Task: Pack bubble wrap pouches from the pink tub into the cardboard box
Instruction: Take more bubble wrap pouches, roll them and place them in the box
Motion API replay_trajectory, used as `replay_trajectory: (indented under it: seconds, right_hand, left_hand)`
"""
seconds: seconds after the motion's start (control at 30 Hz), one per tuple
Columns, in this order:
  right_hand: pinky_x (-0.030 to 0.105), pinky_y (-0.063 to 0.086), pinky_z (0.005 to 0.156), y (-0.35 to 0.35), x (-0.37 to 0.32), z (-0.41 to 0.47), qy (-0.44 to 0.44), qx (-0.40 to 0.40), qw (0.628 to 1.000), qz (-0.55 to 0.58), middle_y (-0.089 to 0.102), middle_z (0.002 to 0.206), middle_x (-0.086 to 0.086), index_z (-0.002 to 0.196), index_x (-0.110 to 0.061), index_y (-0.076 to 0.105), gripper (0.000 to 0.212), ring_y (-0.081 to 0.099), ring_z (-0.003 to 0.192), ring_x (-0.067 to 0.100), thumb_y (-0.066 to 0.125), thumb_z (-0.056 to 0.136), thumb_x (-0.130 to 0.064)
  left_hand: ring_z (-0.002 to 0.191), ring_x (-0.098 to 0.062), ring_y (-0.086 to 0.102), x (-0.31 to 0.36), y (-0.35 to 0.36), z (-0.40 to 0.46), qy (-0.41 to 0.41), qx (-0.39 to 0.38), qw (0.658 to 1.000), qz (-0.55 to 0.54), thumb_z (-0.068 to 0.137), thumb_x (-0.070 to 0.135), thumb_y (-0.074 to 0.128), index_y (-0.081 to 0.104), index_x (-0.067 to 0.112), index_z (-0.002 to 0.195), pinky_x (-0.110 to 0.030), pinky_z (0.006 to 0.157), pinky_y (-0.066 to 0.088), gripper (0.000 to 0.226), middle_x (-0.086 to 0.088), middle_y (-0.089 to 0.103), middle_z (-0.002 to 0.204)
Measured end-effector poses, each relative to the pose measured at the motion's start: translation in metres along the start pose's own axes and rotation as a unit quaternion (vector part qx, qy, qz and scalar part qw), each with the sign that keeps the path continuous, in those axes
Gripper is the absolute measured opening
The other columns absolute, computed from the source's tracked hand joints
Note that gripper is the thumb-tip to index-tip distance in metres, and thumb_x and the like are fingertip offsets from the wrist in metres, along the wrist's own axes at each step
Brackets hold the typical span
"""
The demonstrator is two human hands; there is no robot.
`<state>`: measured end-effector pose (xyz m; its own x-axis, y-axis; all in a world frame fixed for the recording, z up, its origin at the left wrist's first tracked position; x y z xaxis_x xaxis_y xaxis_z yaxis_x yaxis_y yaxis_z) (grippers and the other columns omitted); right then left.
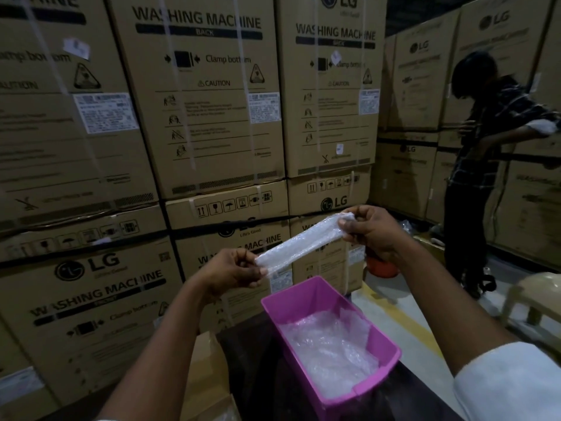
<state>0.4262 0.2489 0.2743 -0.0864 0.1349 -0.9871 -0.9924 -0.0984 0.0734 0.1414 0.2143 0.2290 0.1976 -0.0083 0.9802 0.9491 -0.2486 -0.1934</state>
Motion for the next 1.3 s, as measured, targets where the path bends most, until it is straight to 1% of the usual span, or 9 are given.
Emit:
replay_trajectory:
  seconds: [0.13, 0.23, 0.37, 0.5, 0.63, 0.73, 0.93, 1.1, 1.3]
  right_hand:
    - [0.028, 0.059, 0.068, -0.005, 0.002, -0.002, -0.002, 0.021, 1.000, -0.002, 0.065, 0.103, 0.012, 0.101, -0.008, 0.062, 0.017, 0.068, 0.089, 0.021, 0.066, 0.085, -0.002]
    - [0.028, 0.059, 0.070, -0.004, 0.002, -0.004, -0.012, 0.010, 0.997, -0.077, 0.066, 0.105, 0.016, 0.103, -0.006, 0.062, 0.018, 0.068, 0.088, 0.022, 0.065, 0.086, -0.002]
    - [0.034, 0.058, 0.076, 0.021, -0.009, -0.008, -0.026, -0.065, 0.980, -0.187, 0.068, 0.100, 0.012, 0.106, -0.005, 0.063, 0.020, 0.068, 0.088, 0.021, 0.065, 0.087, -0.005]
    - [0.027, 0.057, 0.072, 0.041, -0.028, -0.013, -0.049, -0.096, 0.967, -0.231, 0.068, 0.104, 0.008, 0.109, -0.010, 0.062, 0.021, 0.068, 0.092, 0.019, 0.064, 0.088, -0.009]
    - [0.037, 0.058, 0.081, 0.039, -0.036, -0.013, -0.046, -0.074, 0.993, -0.076, 0.063, 0.116, 0.010, 0.124, -0.021, 0.050, 0.047, 0.066, 0.101, 0.022, 0.069, 0.084, -0.007]
    - [0.043, 0.055, 0.085, 0.037, -0.010, -0.015, 0.006, -0.058, 0.998, 0.010, 0.063, 0.117, 0.011, 0.134, -0.024, 0.041, 0.067, 0.064, 0.104, 0.029, 0.075, 0.078, -0.014]
    - [0.042, 0.052, 0.089, 0.064, 0.022, -0.020, 0.036, -0.112, 0.993, -0.007, 0.063, 0.119, 0.017, 0.121, -0.011, 0.055, 0.038, 0.062, 0.107, 0.031, 0.065, 0.085, -0.002]
    - [0.042, 0.055, 0.088, 0.067, 0.010, -0.012, 0.005, -0.118, 0.992, -0.046, 0.065, 0.117, 0.014, 0.122, -0.007, 0.056, 0.036, 0.065, 0.104, 0.029, 0.065, 0.087, -0.007]
    - [0.030, 0.056, 0.066, 0.068, 0.001, -0.008, -0.024, -0.098, 0.995, 0.010, 0.067, 0.101, 0.012, 0.104, -0.005, 0.063, 0.017, 0.062, 0.084, 0.024, 0.050, 0.095, -0.001]
  left_hand:
    - [0.083, -0.023, 0.068, 0.003, -0.018, -0.004, 0.007, 0.061, 0.998, -0.014, 0.079, -0.001, 0.069, 0.062, 0.002, 0.103, -0.032, 0.073, 0.058, 0.024, -0.016, 0.068, 0.101]
    - [0.097, -0.016, 0.064, 0.035, -0.020, -0.013, 0.091, 0.144, 0.977, 0.125, 0.086, 0.010, 0.065, 0.060, 0.018, 0.110, -0.029, 0.079, 0.054, 0.025, -0.003, 0.064, 0.109]
    - [0.102, -0.006, 0.060, 0.062, 0.041, -0.007, 0.129, 0.018, 0.966, 0.225, 0.088, 0.029, 0.066, 0.054, 0.020, 0.127, -0.020, 0.079, 0.051, 0.043, 0.006, 0.061, 0.114]
    - [0.097, -0.019, 0.066, 0.058, 0.072, 0.009, 0.109, -0.028, 0.967, 0.229, 0.087, 0.024, 0.067, 0.063, 0.013, 0.114, -0.033, 0.084, 0.056, 0.029, -0.005, 0.068, 0.106]
    - [0.091, -0.028, 0.068, 0.049, 0.071, 0.018, 0.094, 0.037, 0.988, 0.119, 0.085, 0.015, 0.068, 0.064, 0.009, 0.103, -0.041, 0.080, 0.057, 0.019, -0.012, 0.069, 0.099]
    - [0.089, -0.023, 0.070, 0.049, 0.067, 0.019, 0.094, 0.098, 0.990, -0.027, 0.087, 0.011, 0.066, 0.063, 0.008, 0.103, -0.034, 0.073, 0.058, 0.017, -0.010, 0.070, 0.100]
    - [0.095, -0.027, 0.068, 0.055, 0.071, 0.020, 0.116, 0.123, 0.983, -0.073, 0.087, 0.011, 0.065, 0.061, 0.009, 0.102, -0.037, 0.078, 0.058, 0.016, -0.012, 0.068, 0.104]
    - [0.096, -0.024, 0.068, 0.065, 0.068, 0.017, 0.107, 0.034, 0.988, -0.105, 0.086, 0.002, 0.063, 0.059, 0.007, 0.111, -0.031, 0.072, 0.057, 0.026, -0.012, 0.065, 0.112]
    - [0.092, -0.022, 0.069, 0.067, 0.057, 0.019, 0.106, 0.021, 0.986, -0.126, 0.089, -0.007, 0.055, 0.064, 0.007, 0.088, -0.033, 0.072, 0.058, 0.017, -0.008, 0.070, 0.102]
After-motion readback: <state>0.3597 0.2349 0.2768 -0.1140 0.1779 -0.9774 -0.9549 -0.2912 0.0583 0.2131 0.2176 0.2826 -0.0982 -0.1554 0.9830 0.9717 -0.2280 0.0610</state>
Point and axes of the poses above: each hand's wrist, its own z-axis towards the middle knuckle, its own y-axis out of the palm, x = y × z, the point moved 8 cm from there along z, towards the middle knuckle
